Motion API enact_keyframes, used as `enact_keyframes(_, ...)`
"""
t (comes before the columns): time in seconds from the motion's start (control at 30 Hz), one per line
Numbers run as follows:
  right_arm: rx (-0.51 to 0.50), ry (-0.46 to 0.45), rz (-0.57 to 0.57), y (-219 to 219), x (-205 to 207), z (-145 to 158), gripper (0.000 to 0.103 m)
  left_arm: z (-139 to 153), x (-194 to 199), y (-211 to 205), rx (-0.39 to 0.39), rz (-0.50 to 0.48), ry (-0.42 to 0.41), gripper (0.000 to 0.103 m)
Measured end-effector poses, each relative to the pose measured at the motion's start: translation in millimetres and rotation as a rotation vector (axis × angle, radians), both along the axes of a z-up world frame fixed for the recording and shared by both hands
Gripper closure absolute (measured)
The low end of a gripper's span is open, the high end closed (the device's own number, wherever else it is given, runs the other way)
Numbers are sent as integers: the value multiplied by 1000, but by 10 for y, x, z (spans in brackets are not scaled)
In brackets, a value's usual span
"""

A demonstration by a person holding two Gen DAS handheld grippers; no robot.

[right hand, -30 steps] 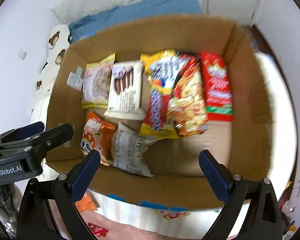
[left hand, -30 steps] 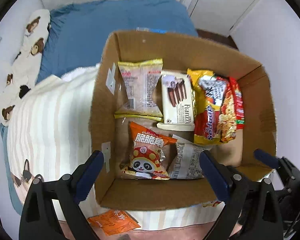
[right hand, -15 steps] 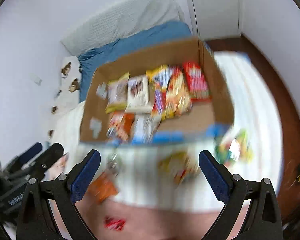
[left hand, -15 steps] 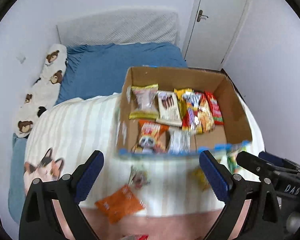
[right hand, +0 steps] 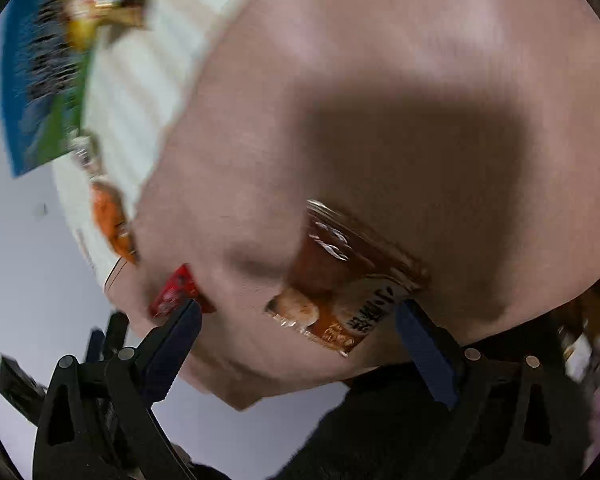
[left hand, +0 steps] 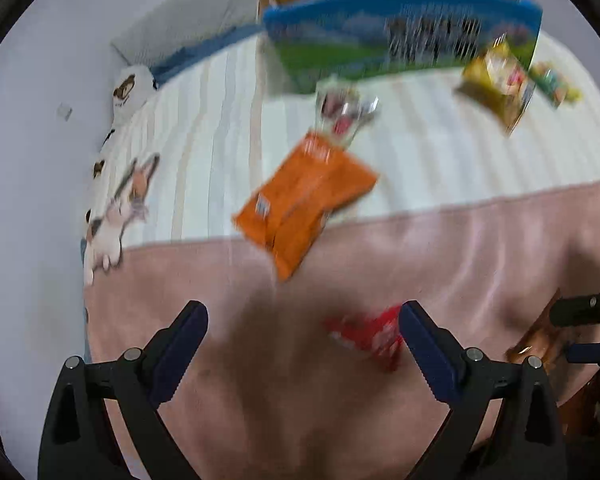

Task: Organize snacks
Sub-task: 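Grasp the orange Caizhen packet with the left tool while the right tool grasps the brown snack pack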

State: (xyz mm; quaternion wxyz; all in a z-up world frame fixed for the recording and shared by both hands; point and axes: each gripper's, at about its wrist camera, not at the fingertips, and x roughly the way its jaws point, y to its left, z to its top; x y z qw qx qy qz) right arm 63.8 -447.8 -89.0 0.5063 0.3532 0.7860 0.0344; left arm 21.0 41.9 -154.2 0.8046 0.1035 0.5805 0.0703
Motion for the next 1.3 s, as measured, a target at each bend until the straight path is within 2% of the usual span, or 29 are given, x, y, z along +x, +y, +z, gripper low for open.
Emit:
enact_keyframes(0.07,-14,24,-51,46,-75,-167,4,-86,-20,46,8,3,18,5)
enact_keyframes(0.13,-98,18,-61,102,-90,-224,16,-129,-7,88,18,-11,30,5)
enact_keyframes(0.17,-133,14,-61,134,-93,-221,25,-140,2,94,24,-25,31,5)
enact_keyframes(0.2,-158,1,-45,188,-59,-189,33,-138,25,93,35,-43,31,5)
enact_keyframes(0.27,-180,-67,46,379,11,-70,42,-104,101,95,50,-89,19,5)
enact_keyframes(0.4,-200,-246,205,657,224,217,42,-83,363,67,94,-210,12,5)
enact_keyframes(0.47,-245,-347,339,823,389,360,42,-106,548,54,104,-286,32,5)
enact_keyframes(0.53,-263,-374,441,946,516,398,42,-164,780,80,94,-336,78,5)
enact_keyframes(0.6,-277,-373,536,1062,636,399,42,-264,1038,154,31,-351,139,5)
enact_keyframes(0.73,-280,-349,609,1206,822,392,42,-541,1410,228,-101,-377,279,5)
enact_keyframes(0.8,-280,-343,631,1277,890,393,42,-646,1479,228,-143,-376,316,5)
enact_keyframes(0.87,-283,-334,643,1320,944,379,42,-704,1484,234,-163,-365,322,7)
enact_keyframes(0.93,-283,-331,643,1361,935,378,42,-701,1451,270,-184,-326,307,15)
enact_keyframes(0.97,-282,-332,647,1384,940,385,42,-677,1418,322,-224,-271,299,22)
enact_keyframes(1.0,-281,-335,650,1393,937,386,42,-695,1370,386,-244,-212,303,26)
enact_keyframes(1.03,-280,-338,655,1396,949,389,42,-722,1316,501,-286,-113,316,27)
enact_keyframes(1.1,-280,-343,673,1433,965,395,42,-772,1216,693,-388,52,345,28)
enact_keyframes(1.17,-272,-346,688,1530,985,379,42,-818,1102,827,-469,165,356,28)
enact_keyframes(1.23,-261,-350,713,1416,976,345,42,-838,1023,893,-510,210,340,27)
enact_keyframes(1.3,-246,-346,728,1498,1010,365,39,-862,951,924,-534,214,329,22)
